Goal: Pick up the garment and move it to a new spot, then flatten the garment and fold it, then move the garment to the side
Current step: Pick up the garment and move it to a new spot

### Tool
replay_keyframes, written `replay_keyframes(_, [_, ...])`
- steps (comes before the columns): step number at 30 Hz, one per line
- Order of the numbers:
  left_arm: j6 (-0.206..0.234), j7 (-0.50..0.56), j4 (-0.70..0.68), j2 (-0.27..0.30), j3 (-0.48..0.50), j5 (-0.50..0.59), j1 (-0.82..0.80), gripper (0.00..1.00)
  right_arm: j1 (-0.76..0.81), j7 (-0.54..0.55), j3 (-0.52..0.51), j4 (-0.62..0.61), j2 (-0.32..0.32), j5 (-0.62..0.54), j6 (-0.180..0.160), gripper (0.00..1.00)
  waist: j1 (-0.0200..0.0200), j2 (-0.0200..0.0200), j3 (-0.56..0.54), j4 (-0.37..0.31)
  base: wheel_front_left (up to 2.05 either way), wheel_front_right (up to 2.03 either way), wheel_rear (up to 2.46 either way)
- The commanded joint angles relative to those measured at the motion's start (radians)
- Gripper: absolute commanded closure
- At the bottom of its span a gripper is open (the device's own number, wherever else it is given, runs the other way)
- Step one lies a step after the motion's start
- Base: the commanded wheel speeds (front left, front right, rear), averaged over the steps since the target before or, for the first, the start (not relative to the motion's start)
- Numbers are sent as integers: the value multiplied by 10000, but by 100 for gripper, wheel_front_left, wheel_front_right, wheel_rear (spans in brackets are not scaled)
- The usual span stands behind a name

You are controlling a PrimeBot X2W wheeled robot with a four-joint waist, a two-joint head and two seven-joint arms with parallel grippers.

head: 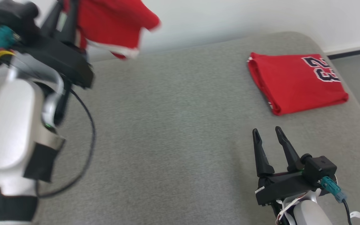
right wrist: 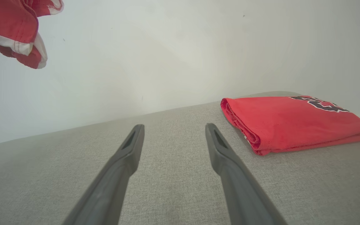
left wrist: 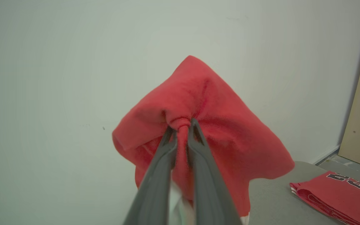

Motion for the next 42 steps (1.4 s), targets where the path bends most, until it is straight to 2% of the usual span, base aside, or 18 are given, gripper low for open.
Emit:
replay_keyframes(1, [77,78,-304,-175,-116,-113,385,100,102,-2,-49,-18,-3,10,-22,0,1,1,10,-495,0,0,0])
replay_keyframes(9, [242,-54,-764,-1174,-1027,-309,2481,100,25,-1,-112,-20,3,-48,-20,0,1,1,137,-736,0,0,0])
replay_keyframes(16, [111,-540,590,-1839,-1791,-750,4169,100,-349,-2,446,117,1,226,-22,0,1,1,96,-779,0,0,0])
replay_keyframes(20, [56,-856,1534,-2025,-2229,-745,4417,100,-480,-2,755,177,-8,358,-22,0,1,1,19,-704,0,0,0])
replay_keyframes(21, [41,-917,1726,-2059,-2375,-627,4364,80,-498,-1,777,188,-6,373,-22,0,1,1,-16,-662,0,0,0])
replay_keyframes(22, [32,-1036,1894,-2069,-2454,-596,4287,15,-499,-2,808,201,-5,366,-22,0,1,1,-46,-618,0,0,0])
replay_keyframes(23, [25,-1170,2008,-2091,-2457,-684,4213,0,-474,-2,791,218,-3,359,-22,0,1,1,-87,-557,0,0,0])
replay_keyframes(32, [171,-1952,1944,-1983,-2258,-814,3860,0,16,-1,575,335,-3,194,-22,0,1,1,-626,-96,0,0,0])
replay_keyframes(38, [419,-1947,1854,-1589,-1969,-1060,4529,0,303,-2,452,364,-3,127,-21,0,1,1,-773,-40,0,0,0])
replay_keyframes(42, [460,-1894,2014,-1518,-1900,-1311,5038,0,415,-1,343,358,-6,26,-22,0,1,1,-721,-89,0,0,0])
